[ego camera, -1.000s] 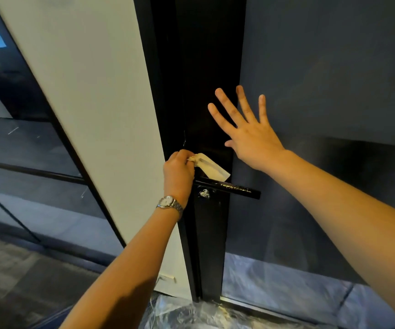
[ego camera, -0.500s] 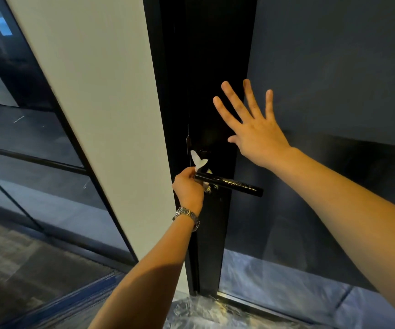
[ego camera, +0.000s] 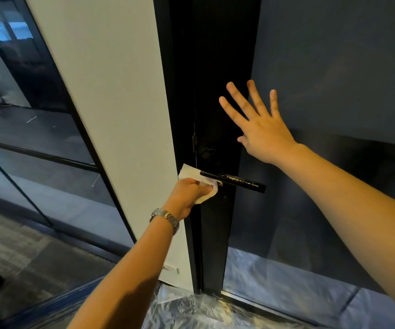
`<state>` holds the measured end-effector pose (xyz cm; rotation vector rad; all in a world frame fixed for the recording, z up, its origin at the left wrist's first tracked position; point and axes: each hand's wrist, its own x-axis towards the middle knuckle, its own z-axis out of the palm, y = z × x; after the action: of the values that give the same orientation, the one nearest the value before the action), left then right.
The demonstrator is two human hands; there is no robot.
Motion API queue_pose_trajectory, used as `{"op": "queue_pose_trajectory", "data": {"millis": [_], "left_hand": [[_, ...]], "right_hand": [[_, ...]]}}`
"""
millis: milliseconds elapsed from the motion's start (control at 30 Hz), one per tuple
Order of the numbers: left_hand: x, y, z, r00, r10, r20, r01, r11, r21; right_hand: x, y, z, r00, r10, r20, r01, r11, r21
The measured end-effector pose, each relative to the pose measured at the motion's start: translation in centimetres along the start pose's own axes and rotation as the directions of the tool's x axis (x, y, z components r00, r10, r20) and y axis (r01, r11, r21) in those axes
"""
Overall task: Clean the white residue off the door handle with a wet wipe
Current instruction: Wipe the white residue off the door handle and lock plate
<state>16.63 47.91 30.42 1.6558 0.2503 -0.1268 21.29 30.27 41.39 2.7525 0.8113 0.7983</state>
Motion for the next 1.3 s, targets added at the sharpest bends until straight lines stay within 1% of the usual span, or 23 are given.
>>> {"op": "queue_pose_trajectory", "data": {"millis": [67, 133, 167, 233, 300, 367, 433, 500, 567, 600, 633, 667, 700, 733, 767, 833, 933, 1000, 1067, 1133, 1167, 1233, 1300], "left_hand": [[-0.5, 0.8, -1.9, 0.998, 0.047, 0.052, -0.056, 0.98, 0.189], [-0.9, 1.9, -3.4, 0.994, 0.075, 0.078, -0.098, 0.925, 0.368], [-1.1, 2.4, -4.0, 0.993, 0.077, 0.095, -0.111, 0.89, 0.442], [-1.3, 3.4, -5.0, 0.985, 0.082, 0.149, -0.151, 0.824, 0.546], [-1.6, 4.2, -5.3, 0.973, 0.104, 0.207, -0.212, 0.761, 0.613], [-1.9, 4.5, -5.3, 0.963, 0.128, 0.237, -0.261, 0.664, 0.701], [-2.2, 4.5, -5.0, 0.952, 0.159, 0.261, -0.305, 0.546, 0.78], [-2.7, 4.4, -4.6, 0.936, 0.195, 0.294, -0.352, 0.482, 0.802], [-3.0, 4.2, -4.3, 0.921, 0.223, 0.318, -0.388, 0.503, 0.772], [-3.2, 4.1, -4.2, 0.916, 0.233, 0.327, -0.402, 0.531, 0.746], [-3.4, 4.1, -4.0, 0.912, 0.243, 0.331, -0.411, 0.558, 0.721], [-3.5, 4.0, -4.0, 0.909, 0.246, 0.337, -0.417, 0.582, 0.698], [-3.6, 4.0, -3.9, 0.906, 0.245, 0.345, -0.421, 0.602, 0.678], [-3.6, 3.8, -3.9, 0.905, 0.237, 0.354, -0.422, 0.619, 0.663], [-3.6, 3.7, -3.9, 0.905, 0.221, 0.364, -0.418, 0.631, 0.654], [-3.6, 3.3, -4.1, 0.908, 0.164, 0.386, -0.396, 0.638, 0.66], [-3.0, 2.5, -4.5, 0.919, 0.121, 0.376, -0.362, 0.639, 0.678], [-2.5, 2.1, -4.9, 0.952, 0.14, 0.272, -0.289, 0.699, 0.654], [-1.9, 1.9, -5.2, 0.983, 0.143, 0.113, -0.182, 0.773, 0.607], [-1.4, 2.0, -5.4, 0.99, 0.141, -0.025, -0.1, 0.802, 0.589], [-1.2, 2.0, -5.5, 0.989, 0.136, -0.06, -0.077, 0.814, 0.576], [-1.0, 1.9, -5.6, 0.995, 0.076, -0.058, -0.036, 0.862, 0.505], [-0.9, 1.6, -5.7, 0.999, -0.027, -0.033, 0.038, 0.921, 0.387]], "right_hand": [[-0.3, -0.8, -0.9, 0.998, 0.028, 0.054, -0.036, 0.985, 0.166], [-1.1, -2.7, -1.8, 0.99, 0.084, 0.118, -0.123, 0.914, 0.387], [-1.7, -3.9, -2.1, 0.986, 0.124, 0.116, -0.165, 0.864, 0.477], [-3.0, -6.2, -2.3, 0.982, 0.175, 0.067, -0.18, 0.781, 0.598], [-4.4, -8.0, -2.1, 0.985, 0.156, 0.079, -0.17, 0.754, 0.635], [-5.6, -9.2, -1.6, 0.979, 0.125, 0.163, -0.203, 0.709, 0.676], [-6.5, -10.0, -0.9, 0.952, 0.145, 0.27, -0.3, 0.614, 0.73], [-7.1, -10.5, -0.1, 0.886, 0.195, 0.42, -0.456, 0.518, 0.723], [-7.6, -10.6, 0.7, 0.775, 0.209, 0.596, -0.617, 0.454, 0.643], [-7.9, -10.5, 1.1, 0.705, 0.192, 0.683, -0.695, 0.381, 0.61], [-8.2, -10.4, 1.6, 0.632, 0.144, 0.762, -0.768, 0.255, 0.588], [-8.5, -10.2, 1.9, 0.572, 0.066, 0.818, -0.82, 0.094, 0.565], [-8.9, -10.0, 2.4, 0.538, -0.017, 0.843, -0.842, -0.063, 0.536], [-9.3, -9.9, 2.8, 0.534, -0.075, 0.842, -0.837, -0.186, 0.515], [-9.6, -9.8, 3.2, 0.547, -0.093, 0.832, -0.82, -0.258, 0.511], [-9.9, -9.9, 4.0, 0.573, -0.022, 0.819, -0.789, -0.285, 0.545], [-9.7, -10.5, 4.8, 0.57, 0.096, 0.816, -0.758, -0.321, 0.567], [-9.6, -10.8, 5.0, 0.568, 0.131, 0.813, -0.744, -0.341, 0.575], [-9.7, -11.0, 5.3, 0.561, 0.17, 0.81, -0.733, -0.352, 0.582], [-9.9, -11.0, 5.5, 0.557, 0.198, 0.807, -0.722, -0.365, 0.588], [-9.9, -11.0, 5.5, 0.557, 0.209, 0.804, -0.713, -0.377, 0.592], [-9.9, -11.0, 5.3, 0.558, 0.232, 0.796, -0.683, -0.416, 0.6], [-9.8, -11.1, 5.1, 0.555, 0.241, 0.796, -0.63, -0.505, 0.591]]}}
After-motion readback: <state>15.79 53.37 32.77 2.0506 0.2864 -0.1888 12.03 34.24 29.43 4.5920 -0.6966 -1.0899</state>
